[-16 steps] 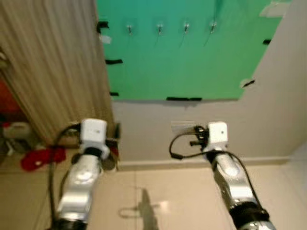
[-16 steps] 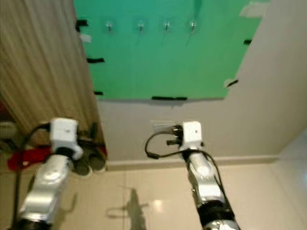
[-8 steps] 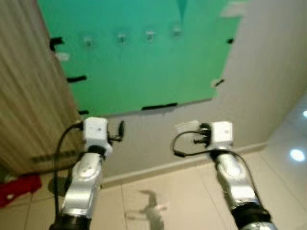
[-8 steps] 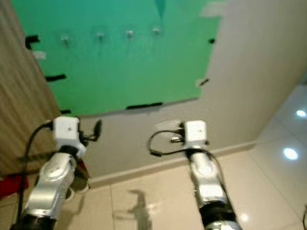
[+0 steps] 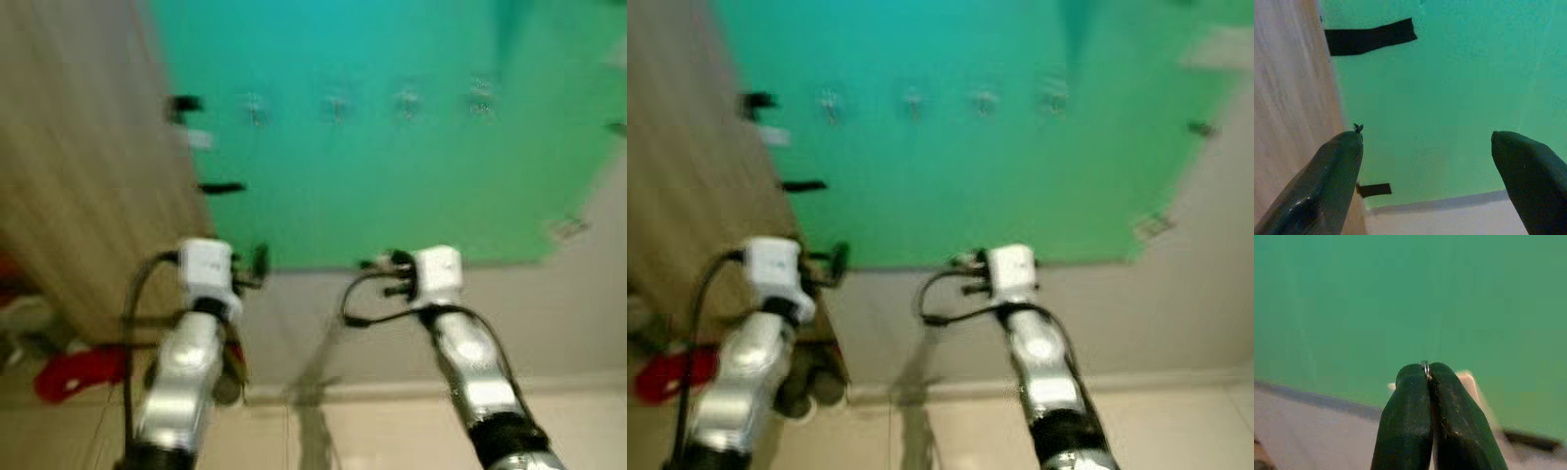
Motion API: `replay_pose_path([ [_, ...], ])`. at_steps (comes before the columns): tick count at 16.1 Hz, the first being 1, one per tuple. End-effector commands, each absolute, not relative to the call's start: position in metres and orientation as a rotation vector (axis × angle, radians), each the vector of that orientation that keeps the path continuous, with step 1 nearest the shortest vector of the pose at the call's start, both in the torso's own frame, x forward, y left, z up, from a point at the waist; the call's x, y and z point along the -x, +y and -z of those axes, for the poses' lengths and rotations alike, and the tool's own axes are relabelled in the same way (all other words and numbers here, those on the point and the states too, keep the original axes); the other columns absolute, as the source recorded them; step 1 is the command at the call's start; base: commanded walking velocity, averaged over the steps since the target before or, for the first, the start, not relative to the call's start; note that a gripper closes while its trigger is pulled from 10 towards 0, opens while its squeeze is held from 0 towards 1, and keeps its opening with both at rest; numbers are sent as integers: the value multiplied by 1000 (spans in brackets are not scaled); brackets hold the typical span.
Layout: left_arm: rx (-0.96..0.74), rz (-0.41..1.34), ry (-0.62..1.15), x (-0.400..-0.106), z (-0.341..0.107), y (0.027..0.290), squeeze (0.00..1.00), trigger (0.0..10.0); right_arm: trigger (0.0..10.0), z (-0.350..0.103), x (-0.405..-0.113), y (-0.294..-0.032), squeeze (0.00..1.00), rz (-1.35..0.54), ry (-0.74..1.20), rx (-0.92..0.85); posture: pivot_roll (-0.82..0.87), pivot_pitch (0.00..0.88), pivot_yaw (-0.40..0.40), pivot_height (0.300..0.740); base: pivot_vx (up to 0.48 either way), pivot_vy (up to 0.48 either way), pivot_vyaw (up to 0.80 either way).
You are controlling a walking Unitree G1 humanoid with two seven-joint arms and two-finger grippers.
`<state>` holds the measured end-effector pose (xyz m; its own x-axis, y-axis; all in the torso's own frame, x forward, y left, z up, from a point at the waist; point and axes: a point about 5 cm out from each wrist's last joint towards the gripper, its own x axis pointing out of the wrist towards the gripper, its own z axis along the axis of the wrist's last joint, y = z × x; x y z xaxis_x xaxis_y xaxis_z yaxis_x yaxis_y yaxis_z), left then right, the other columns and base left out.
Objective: Hang keys on a hook
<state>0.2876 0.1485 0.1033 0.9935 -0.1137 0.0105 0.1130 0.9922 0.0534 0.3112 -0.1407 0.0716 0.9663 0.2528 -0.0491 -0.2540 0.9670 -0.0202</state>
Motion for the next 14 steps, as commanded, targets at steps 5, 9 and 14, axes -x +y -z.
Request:
replay_pose_path([
  [5, -143, 136, -137, -287, -134, 153, 0, 10000, 10000, -97, -316, -136, 0, -253, -62, 75, 81, 0, -21, 740, 0, 0, 306],
  [9, -109, 195, -137, -287, -138, 149, 0, 10000, 10000, -108, -305, -116, 0, -531, -4, 58, 77, 0, -23, 740, 0, 0, 0],
  [14, -108, 233, -140, -290, -141, 144, 0, 10000, 10000, -187, -320, -119, 0, -660, -156, -267, 71, 0, -20, 740, 0, 0, 0],
])
